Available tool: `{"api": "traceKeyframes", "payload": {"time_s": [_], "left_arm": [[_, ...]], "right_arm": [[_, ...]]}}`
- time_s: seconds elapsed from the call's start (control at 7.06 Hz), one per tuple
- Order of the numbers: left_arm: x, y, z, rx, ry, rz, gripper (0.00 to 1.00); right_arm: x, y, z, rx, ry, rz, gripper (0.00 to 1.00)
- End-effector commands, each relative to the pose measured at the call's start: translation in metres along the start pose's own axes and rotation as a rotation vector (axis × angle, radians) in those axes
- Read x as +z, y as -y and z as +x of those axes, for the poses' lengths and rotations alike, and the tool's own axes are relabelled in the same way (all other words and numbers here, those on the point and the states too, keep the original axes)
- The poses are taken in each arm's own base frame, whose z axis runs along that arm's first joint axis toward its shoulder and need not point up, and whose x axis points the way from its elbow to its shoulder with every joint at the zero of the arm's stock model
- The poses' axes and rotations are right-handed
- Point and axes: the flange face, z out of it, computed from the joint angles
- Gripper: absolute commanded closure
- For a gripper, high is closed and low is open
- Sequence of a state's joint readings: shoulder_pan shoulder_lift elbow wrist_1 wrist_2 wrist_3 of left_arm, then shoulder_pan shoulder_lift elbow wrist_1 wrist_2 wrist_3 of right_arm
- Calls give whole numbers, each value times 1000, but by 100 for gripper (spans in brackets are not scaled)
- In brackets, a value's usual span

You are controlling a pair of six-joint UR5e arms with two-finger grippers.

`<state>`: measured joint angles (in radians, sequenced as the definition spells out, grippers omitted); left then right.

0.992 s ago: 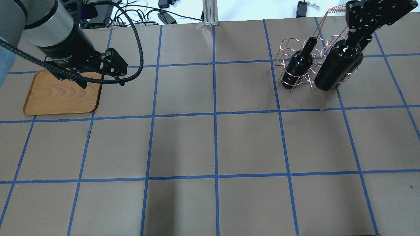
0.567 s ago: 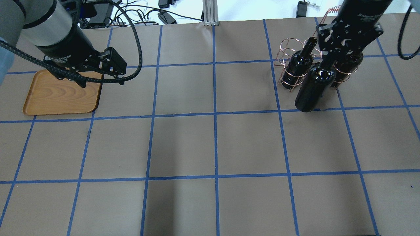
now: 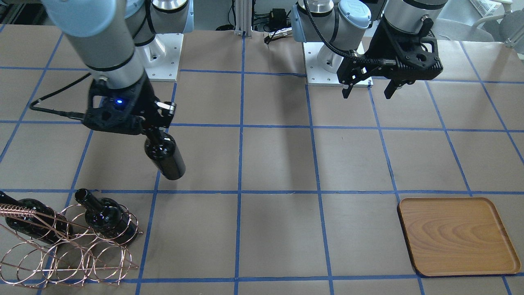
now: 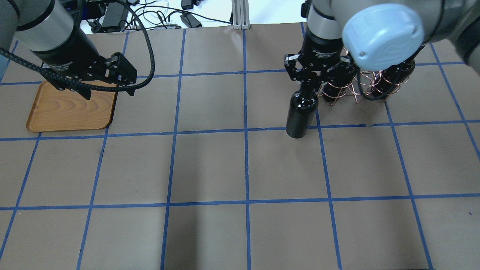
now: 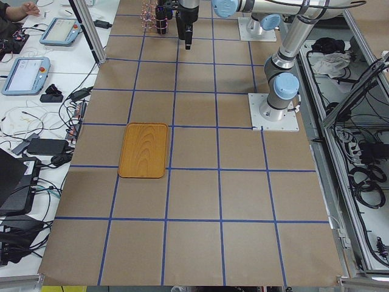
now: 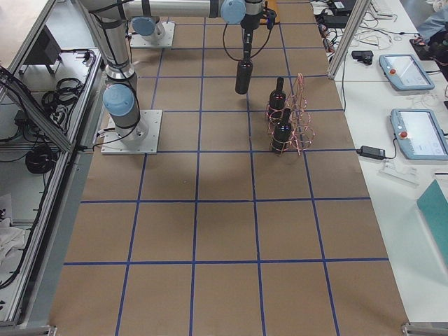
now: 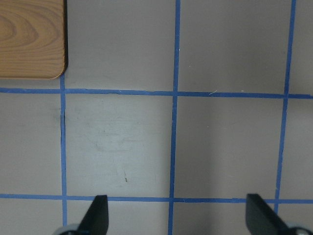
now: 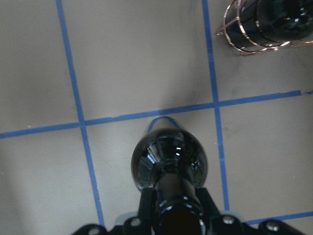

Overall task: Take wine from basket and place on tray
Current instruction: 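Carry the bottle toward the left gripper with the right gripper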

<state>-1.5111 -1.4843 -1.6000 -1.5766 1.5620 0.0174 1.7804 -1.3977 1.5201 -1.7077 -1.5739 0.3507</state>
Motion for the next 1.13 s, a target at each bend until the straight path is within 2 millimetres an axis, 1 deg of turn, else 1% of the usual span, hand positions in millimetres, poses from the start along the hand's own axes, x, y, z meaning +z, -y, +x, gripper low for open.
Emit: {"api": "traceKeyframes", "payload": {"time_s": [0.0,0.14,0.28,0.42,0.57,0.71,0.99], "left_arm": [[-3,3,-12,-23,4,7,0],[-6,7,-24,-51,1,13,0],[-4,9,-32,-68,1,9,0],[-4,9,-35,-74,1,11,0],[-4,10,-37,-77,4,10,0],[-2,11,-40,-77,4,7,0],[-4,12,-50,4,6,10,0]], "right_arm": [[14,-26,-72,48,29,48,100],[18,-37,-87,63,28,42,100],[25,-48,-110,75,37,53,100],[29,-52,-128,106,49,60,100],[22,-49,-139,140,68,76,100],[25,-52,-161,173,73,74,100],[26,-63,-216,259,102,79,100]]}}
